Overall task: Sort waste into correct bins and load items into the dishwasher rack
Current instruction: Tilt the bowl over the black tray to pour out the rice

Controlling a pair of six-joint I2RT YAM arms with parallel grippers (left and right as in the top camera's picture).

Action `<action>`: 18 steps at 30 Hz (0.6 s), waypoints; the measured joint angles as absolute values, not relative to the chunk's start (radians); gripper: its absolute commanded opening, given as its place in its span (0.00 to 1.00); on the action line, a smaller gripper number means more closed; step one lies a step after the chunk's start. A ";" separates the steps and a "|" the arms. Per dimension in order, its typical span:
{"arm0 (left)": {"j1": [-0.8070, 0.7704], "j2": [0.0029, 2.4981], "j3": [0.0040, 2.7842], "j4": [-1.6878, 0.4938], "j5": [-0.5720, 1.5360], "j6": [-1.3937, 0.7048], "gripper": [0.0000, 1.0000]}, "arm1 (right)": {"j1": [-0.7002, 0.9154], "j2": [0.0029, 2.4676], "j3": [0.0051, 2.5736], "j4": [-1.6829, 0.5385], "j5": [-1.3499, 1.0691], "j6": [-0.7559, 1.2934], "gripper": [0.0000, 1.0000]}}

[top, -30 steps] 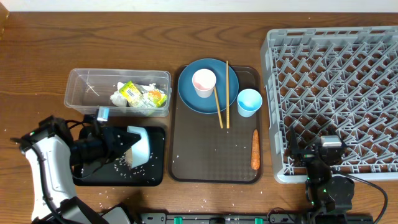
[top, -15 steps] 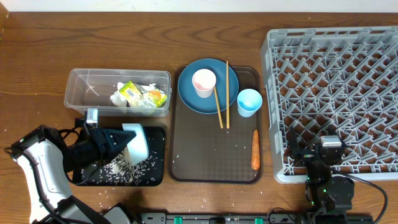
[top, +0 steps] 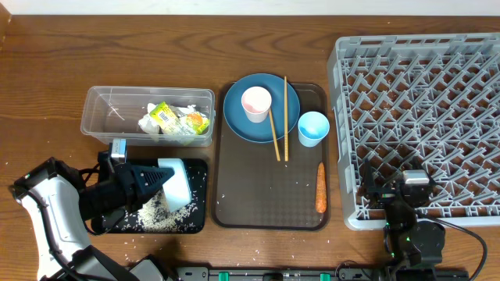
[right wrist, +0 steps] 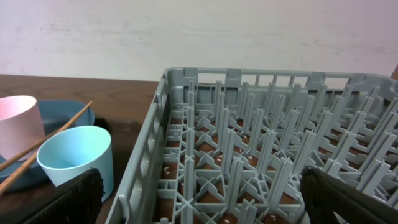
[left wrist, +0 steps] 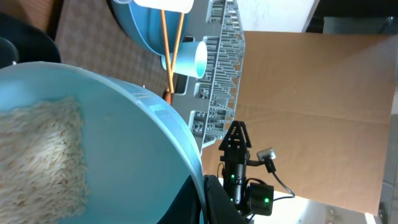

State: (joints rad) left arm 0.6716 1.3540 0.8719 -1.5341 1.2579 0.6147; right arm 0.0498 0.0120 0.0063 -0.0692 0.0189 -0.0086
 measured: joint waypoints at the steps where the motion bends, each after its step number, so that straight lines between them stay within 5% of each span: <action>1: 0.672 1.354 0.872 -1.527 1.258 0.632 0.06 | 0.050 0.012 0.006 -0.069 0.019 -0.009 0.99; 18: 0.672 1.367 0.872 -1.476 1.253 0.706 0.06 | 0.050 0.012 0.006 -0.069 0.019 -0.009 0.99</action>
